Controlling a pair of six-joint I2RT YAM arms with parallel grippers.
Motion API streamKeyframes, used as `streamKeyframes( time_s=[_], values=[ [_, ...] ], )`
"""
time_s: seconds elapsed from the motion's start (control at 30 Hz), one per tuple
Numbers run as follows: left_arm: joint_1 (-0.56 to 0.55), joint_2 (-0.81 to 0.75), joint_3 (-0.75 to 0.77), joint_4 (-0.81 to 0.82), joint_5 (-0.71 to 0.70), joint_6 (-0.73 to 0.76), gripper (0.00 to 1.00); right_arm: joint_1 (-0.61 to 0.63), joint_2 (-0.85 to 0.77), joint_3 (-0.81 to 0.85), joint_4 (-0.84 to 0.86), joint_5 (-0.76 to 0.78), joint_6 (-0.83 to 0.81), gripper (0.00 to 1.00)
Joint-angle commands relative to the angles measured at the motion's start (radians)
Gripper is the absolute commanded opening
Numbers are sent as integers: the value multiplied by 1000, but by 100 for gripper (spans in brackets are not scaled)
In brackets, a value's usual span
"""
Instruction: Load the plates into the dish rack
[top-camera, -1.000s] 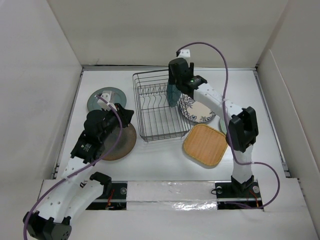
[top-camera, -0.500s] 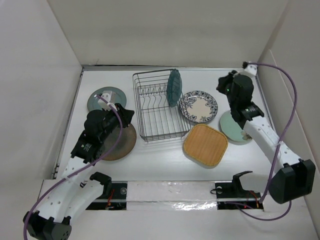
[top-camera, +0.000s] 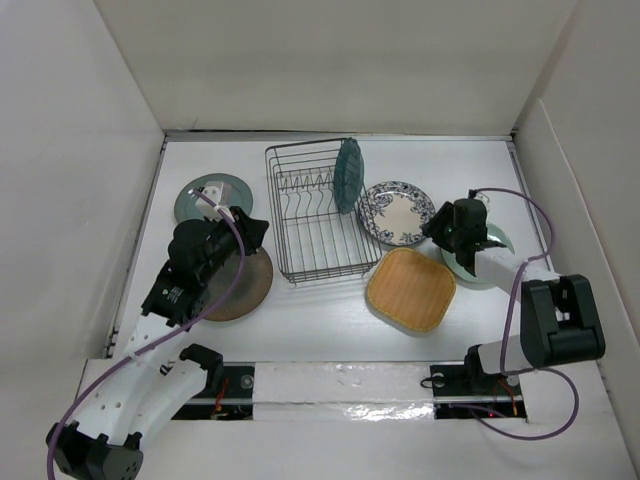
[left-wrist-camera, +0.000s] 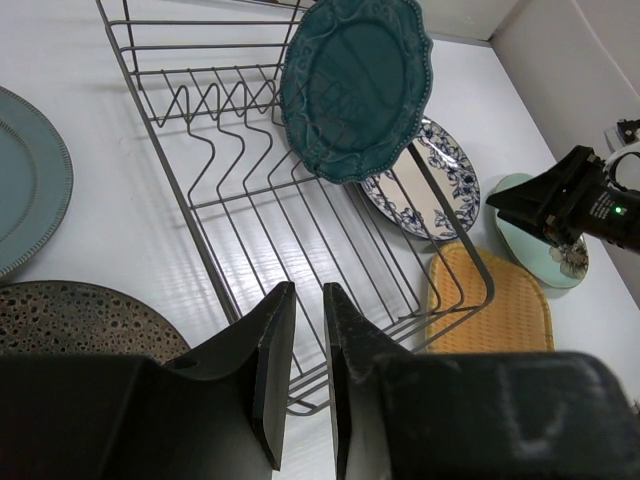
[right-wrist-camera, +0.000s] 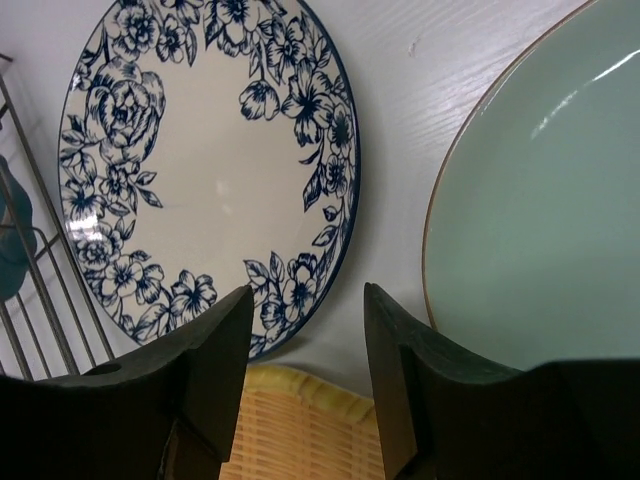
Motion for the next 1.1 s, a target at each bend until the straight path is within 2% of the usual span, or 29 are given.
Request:
streamKeyframes(
  time_s=[0.0,0.43,0.57,0.67,0.7,0.77,0.8,0.83,0.93,1.07],
  values=[
    [-5,-16,28,34,13,6,16,-27,50,35,113,-44,41,54],
    [-5,-21,29,31,10,6,16,-88,298,93,257,-254,164,54],
    [-5,-26,31,29,-1,7,16,-98,329,110,287,-297,204,53],
    [-5,-32,31,26,-4,7,16,-108,340,101,327,-306,232,43],
    [-5,-32,32,26,-2,7,16,-108,338,95,330,-299,238,34],
    [-5,-27,32,26,-2,7,16,-108,334,93,335,-266,255,25],
    [-5,-27,31,28,-1,9,16,-108,324,96,337,-257,258,12],
    [-5,-26,31,28,-4,9,16,-108,317,101,337,-234,258,7],
    [-5,-24,31,29,-2,9,16,-108,256,108,326,-156,253,0],
    [-5,-24,29,31,-4,9,16,-108,105,116,276,22,210,0]
  ],
)
